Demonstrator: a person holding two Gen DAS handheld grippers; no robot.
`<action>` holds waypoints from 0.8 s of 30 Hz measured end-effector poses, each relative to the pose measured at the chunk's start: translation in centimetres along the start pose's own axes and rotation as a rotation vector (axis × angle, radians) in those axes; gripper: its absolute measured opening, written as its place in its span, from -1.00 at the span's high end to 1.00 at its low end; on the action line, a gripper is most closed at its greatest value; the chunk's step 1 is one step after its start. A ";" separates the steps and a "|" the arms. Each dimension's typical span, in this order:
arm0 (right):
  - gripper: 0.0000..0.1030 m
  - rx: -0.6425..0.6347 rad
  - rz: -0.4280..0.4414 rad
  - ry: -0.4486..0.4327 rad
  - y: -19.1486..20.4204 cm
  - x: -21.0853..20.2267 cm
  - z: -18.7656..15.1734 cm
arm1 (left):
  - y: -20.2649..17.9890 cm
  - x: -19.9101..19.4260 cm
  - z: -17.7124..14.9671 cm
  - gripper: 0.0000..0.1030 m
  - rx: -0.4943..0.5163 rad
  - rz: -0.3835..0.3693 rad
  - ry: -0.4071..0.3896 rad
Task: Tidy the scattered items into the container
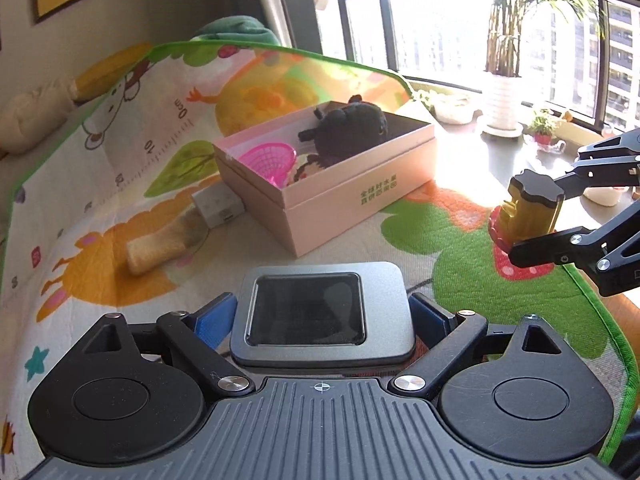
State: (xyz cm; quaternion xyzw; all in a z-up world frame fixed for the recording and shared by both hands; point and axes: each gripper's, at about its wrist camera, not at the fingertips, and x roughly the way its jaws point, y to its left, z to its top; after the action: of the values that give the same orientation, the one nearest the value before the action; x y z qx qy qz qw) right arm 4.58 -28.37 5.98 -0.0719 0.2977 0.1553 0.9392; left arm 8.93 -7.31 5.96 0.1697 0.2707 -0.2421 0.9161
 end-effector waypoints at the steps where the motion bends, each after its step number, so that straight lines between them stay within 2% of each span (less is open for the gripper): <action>1: -0.08 0.012 -0.007 -0.013 -0.8 0.1 0.9 | 0.2 0.2 0.9 -0.85 0.006 -0.001 -0.023; 6: -0.08 0.100 -0.032 -0.085 -5.4 1.9 8.4 | 2.0 2.5 7.0 -0.85 -0.019 -0.010 -0.159; 9: -0.08 0.153 -0.032 -0.097 -8.1 4.6 13.5 | 2.9 4.9 9.7 -0.85 -0.030 -0.034 -0.189; 12: -0.09 0.184 -0.037 -0.106 -9.8 8.5 17.4 | 3.7 8.0 10.8 -0.86 -0.027 -0.036 -0.189; 15: -0.42 0.199 -0.071 -0.090 -10.7 12.4 19.4 | 5.4 9.9 9.8 -0.89 -0.103 -0.055 -0.120; 18: -0.48 0.211 -0.082 -0.095 -10.9 13.0 19.3 | 6.9 8.6 7.1 -0.97 -0.134 -0.065 -0.111; 21: -0.54 0.220 -0.104 -0.089 -10.6 13.0 19.0 | 8.4 7.0 3.9 -0.99 -0.164 -0.013 -0.078; 24: -0.54 0.224 -0.113 -0.055 -9.5 13.3 19.0 | 10.4 5.6 0.6 -1.00 -0.250 0.050 -0.024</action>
State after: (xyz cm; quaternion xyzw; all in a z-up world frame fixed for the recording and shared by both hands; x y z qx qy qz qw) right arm 28.31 -29.70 14.10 0.0212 0.2829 0.0699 0.9564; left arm 18.89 -0.92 5.04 0.0579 0.2832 -0.1856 0.9392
